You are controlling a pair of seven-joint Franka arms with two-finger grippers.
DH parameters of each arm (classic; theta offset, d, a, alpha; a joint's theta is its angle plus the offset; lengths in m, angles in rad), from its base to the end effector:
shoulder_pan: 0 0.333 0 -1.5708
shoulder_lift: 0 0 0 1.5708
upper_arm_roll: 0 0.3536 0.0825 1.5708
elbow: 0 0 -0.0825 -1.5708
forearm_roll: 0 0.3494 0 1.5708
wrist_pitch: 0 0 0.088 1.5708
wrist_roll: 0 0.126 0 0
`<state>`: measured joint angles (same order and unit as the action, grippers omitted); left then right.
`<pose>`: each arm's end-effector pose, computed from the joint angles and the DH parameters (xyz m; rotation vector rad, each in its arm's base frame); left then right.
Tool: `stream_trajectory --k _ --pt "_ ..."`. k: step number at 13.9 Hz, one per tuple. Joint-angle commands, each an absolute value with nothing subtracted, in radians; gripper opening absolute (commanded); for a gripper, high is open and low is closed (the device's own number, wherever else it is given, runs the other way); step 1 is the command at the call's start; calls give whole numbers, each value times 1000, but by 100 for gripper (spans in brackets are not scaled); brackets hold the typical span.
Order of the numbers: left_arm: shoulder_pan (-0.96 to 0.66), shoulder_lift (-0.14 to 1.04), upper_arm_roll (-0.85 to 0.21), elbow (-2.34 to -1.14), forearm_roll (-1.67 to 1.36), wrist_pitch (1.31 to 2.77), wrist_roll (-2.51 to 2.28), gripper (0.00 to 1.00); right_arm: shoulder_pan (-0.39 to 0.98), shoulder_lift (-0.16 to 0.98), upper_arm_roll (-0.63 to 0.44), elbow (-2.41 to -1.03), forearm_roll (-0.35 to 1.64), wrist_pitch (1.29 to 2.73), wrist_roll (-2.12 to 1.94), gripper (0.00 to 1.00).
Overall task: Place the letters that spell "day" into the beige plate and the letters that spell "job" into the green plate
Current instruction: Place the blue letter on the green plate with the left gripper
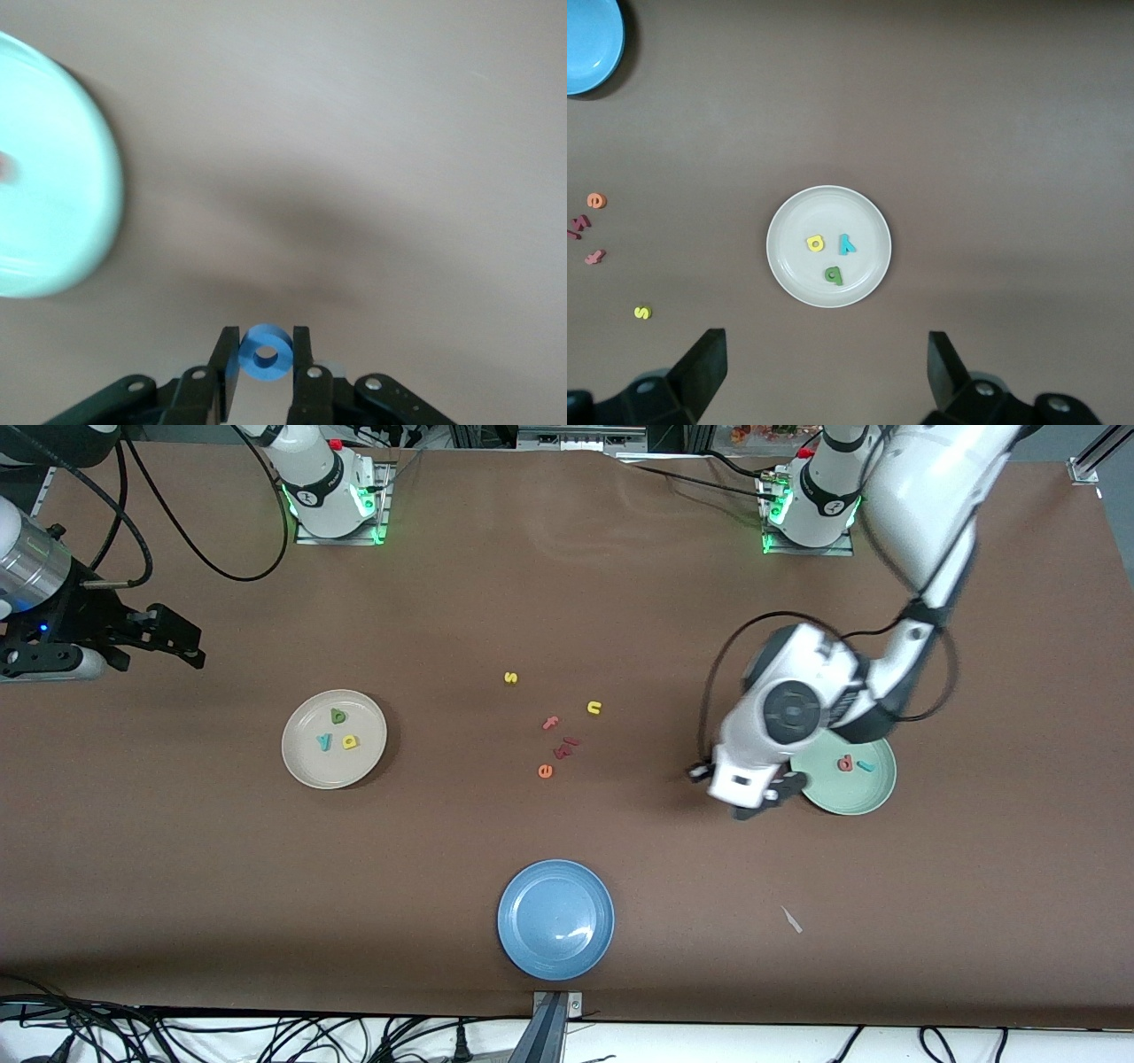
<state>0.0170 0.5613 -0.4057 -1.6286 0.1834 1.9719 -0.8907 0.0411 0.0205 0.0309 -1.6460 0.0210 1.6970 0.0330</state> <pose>0.6198 -0.1974 0.3331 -2.9950 -0.6911 0.2574 0.5357 0.0409 0.6103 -3.1177 -0.0572 -0.0457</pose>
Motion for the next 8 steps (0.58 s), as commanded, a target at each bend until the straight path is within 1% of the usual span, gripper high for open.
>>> stream_trajectory --k 1,4,7,8 --pt "141 540 -414 -1684 190 1908 -680 14 29 14 44 -1647 11 1697 37 100" --pt "250 563 -414 -1729 190 1922 -490 14 29 15 44 -1647 9 1700 37 100" --pt "293 626 -413 -1738 199 1950 -420 14 29 15 44 -1646 11 1697 37 100" --pt "293 638 -413 -1738 201 1953 -419 19 29 15 44 -1646 11 1695 35 100"
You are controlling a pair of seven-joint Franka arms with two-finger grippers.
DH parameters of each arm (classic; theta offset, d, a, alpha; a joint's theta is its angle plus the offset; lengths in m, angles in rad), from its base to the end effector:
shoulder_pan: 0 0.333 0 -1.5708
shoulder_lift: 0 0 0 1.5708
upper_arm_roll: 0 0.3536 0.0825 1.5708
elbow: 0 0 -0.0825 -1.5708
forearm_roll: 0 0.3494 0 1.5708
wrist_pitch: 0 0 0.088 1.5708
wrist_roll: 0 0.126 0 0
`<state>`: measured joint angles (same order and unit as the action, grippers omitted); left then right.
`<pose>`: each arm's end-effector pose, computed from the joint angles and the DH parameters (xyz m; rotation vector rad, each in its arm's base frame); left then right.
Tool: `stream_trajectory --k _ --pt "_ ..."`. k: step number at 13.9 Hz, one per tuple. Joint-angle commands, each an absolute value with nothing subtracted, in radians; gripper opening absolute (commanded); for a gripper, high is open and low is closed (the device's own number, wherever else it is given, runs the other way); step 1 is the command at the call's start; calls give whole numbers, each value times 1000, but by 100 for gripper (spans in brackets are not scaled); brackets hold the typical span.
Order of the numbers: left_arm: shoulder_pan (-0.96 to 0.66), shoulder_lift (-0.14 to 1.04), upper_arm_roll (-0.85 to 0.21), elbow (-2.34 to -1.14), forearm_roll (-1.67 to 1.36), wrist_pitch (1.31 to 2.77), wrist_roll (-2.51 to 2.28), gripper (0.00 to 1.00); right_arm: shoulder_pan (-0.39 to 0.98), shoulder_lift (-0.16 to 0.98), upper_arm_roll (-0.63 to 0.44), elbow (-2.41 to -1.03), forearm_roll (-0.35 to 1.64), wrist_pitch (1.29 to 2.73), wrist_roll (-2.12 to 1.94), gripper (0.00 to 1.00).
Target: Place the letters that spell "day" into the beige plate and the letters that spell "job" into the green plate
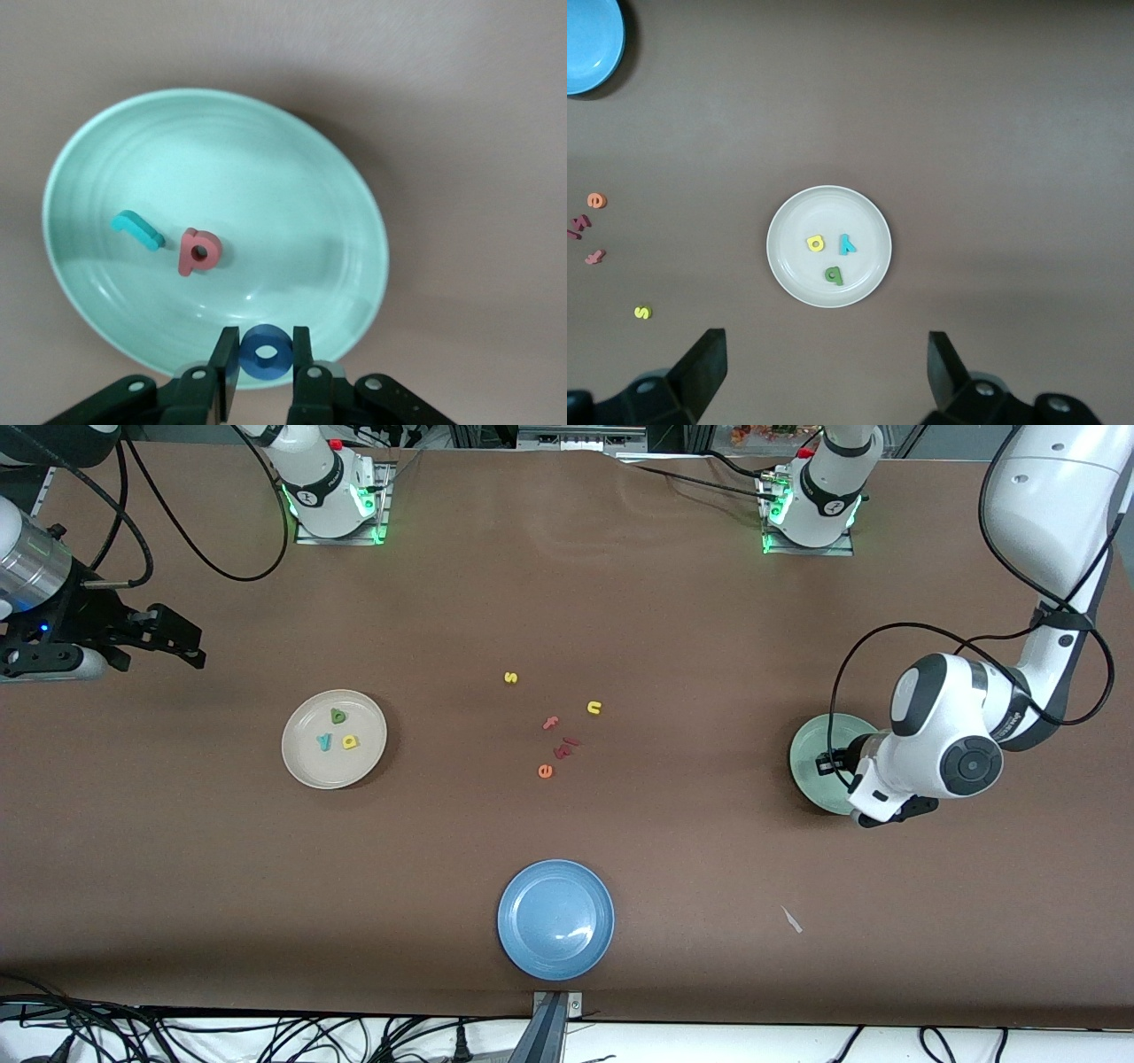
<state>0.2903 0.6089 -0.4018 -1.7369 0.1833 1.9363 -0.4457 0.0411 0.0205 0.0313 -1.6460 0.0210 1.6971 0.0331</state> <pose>0.6113 -0.0277 0.2624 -3.0419 -0.4002 0.5608 0.5357 0.0411 0.6104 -3.1176 -0.0576 -0.0459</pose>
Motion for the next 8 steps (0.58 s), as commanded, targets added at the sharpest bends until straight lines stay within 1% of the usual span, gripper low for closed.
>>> stream_trajectory --k 1,2,3,5,8 --pt "296 643 -413 -1738 201 1953 -419 37 29 14 44 -1646 11 1692 37 100" --pt "299 641 -413 -1732 201 1954 -411 73 28 15 44 -1646 11 1693 35 100" --pt "299 629 -413 -1724 201 1951 -390 100 29 14 44 -1646 11 1692 35 100" --pt "314 554 -414 -1718 199 1941 -379 100 29 14 44 -1646 9 1694 37 100" --pt "318 376 -414 -1709 199 1912 -380 100 29 14 44 -1646 11 1692 37 100"
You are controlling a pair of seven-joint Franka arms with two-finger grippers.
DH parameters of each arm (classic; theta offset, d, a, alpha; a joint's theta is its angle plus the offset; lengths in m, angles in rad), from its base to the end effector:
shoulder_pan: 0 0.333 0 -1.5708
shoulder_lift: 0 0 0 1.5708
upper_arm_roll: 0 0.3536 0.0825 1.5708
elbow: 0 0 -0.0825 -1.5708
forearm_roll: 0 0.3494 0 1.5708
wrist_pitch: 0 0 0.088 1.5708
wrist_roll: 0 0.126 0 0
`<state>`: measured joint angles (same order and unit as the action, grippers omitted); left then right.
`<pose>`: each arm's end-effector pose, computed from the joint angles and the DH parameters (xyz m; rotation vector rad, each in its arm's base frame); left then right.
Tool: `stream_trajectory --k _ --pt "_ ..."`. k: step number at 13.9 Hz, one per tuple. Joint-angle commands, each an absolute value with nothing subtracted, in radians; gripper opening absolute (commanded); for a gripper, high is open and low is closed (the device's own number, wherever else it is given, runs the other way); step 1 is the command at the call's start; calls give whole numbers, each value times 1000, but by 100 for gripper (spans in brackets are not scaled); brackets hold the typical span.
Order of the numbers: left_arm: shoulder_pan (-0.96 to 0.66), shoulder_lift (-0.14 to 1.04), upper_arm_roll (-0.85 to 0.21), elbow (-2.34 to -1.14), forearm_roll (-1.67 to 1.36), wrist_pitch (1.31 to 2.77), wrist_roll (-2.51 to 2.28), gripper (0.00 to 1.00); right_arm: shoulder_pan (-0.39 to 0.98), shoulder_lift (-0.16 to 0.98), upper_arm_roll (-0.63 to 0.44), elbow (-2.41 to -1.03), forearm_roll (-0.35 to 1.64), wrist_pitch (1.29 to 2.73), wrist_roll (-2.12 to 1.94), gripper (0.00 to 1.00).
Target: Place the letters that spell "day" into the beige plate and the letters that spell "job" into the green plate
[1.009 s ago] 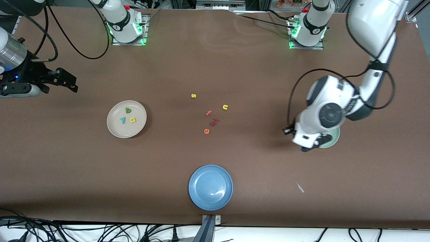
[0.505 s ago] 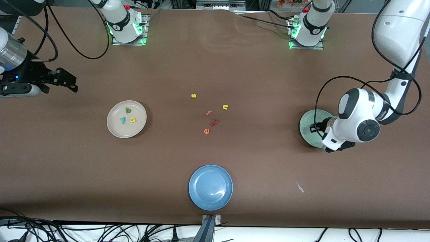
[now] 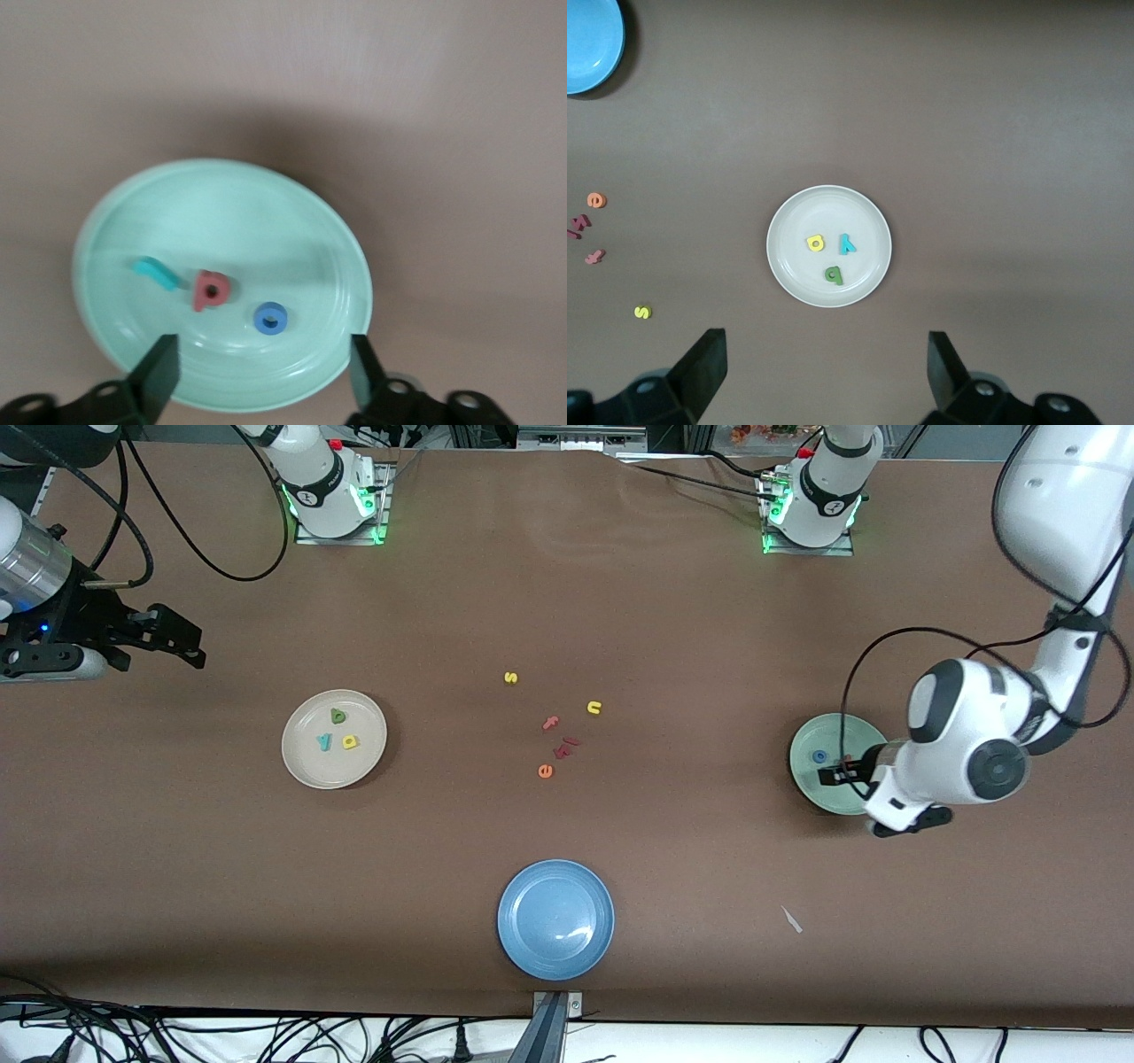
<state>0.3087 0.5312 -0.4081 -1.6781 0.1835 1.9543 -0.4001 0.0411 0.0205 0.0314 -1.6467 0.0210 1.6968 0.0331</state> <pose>0.6346 -0.0153 0.3312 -3.0935 -0.3779 0.3302 0.5356 0.0411 0.6100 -3.1177 -0.0578 -0.0443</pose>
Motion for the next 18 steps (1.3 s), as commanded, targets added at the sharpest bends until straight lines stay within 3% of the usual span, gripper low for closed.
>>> stream_trajectory --k 1,6,12,13,16,18 --pt "319 333 -414 -1685 196 1879 -382 100 29 14 44 -1646 11 1692 35 100" --pt "319 293 -419 -1464 184 1674 -272 100 29 14 46 -1646 11 1693 37 100" --pt "356 275 -413 -1417 134 1632 -163 100 29 15 44 -1646 12 1692 37 100" --pt "339 269 -385 -1407 112 1632 -138 100 29 15 44 -1646 12 1692 37 100" --pt "128 258 -128 -1407 51 1634 -82 100 29 15 44 -1646 12 1692 37 100" --pt "114 258 -103 -1425 17 1644 -25 99 29 14 44 -1646 12 1692 37 100"
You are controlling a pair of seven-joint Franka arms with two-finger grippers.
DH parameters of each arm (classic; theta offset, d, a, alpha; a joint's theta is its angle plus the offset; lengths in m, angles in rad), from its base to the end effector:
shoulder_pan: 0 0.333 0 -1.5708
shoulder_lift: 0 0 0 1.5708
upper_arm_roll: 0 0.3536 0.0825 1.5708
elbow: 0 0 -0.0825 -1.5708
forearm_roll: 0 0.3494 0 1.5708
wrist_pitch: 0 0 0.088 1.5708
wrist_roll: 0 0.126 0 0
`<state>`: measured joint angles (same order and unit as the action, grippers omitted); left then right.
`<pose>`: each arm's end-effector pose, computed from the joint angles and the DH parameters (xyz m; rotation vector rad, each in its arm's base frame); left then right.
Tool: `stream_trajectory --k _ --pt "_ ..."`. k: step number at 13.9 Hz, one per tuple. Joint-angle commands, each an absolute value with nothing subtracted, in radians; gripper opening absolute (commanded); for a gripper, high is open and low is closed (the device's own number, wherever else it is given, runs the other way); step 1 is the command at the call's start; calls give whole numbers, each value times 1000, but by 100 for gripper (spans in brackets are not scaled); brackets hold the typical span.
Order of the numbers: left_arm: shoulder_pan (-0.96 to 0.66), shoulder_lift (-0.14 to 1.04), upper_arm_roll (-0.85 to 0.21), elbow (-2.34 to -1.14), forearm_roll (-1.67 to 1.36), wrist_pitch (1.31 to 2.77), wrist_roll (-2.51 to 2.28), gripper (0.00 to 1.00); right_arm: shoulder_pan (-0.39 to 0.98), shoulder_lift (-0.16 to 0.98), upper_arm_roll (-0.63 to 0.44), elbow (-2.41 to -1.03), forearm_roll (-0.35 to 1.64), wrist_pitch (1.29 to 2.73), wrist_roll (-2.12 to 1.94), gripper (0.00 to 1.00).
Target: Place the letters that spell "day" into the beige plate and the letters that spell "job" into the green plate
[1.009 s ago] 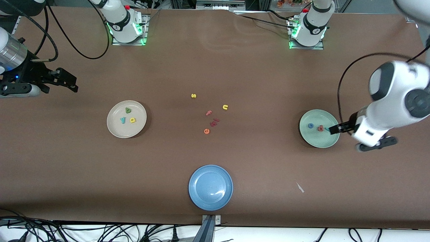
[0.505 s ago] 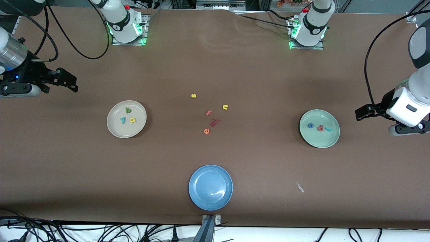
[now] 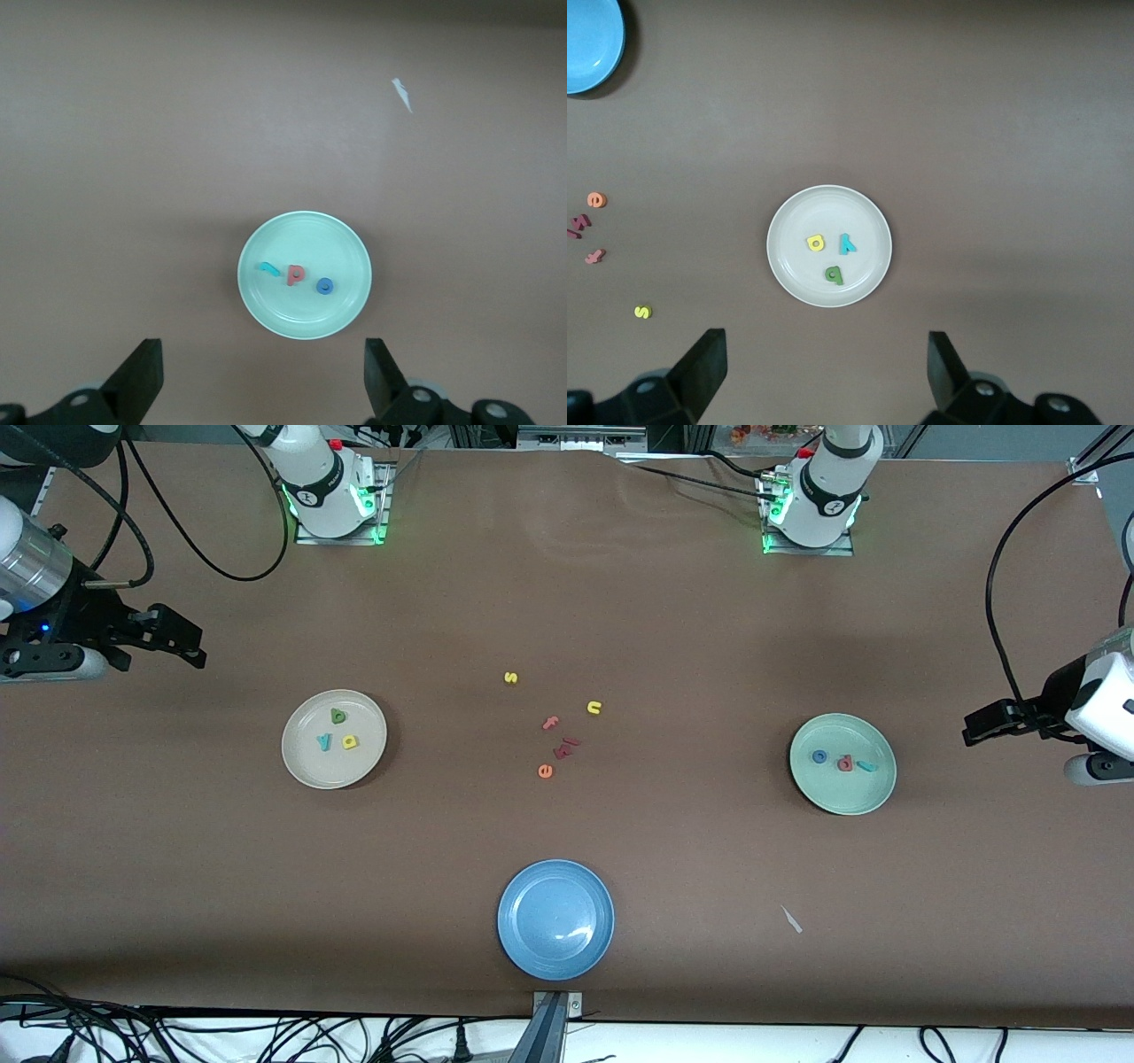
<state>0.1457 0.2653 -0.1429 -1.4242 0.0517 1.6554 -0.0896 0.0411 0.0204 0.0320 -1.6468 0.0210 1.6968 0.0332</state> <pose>0.6120 0.0195 0.5656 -3.1226 -0.1431 0.0481 0.5355 0.0414 0.6100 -3.1177 -0.0585 -0.0443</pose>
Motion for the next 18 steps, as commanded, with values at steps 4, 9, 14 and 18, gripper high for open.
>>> stream_trajectory --k 4,9,14,18 --pt "123 258 -107 -1456 0 1697 -12 99 29 15 44 -1646 12 1692 37 100" --pt "138 258 -104 -1451 -12 1694 46 99 29 15 46 -1646 12 1692 37 100" --pt "143 258 -103 -1440 -14 1689 54 100 29 15 44 -1646 12 1692 35 100" --pt "138 264 -104 -1434 -12 1689 38 100 31 15 44 -1644 8 1700 34 100"
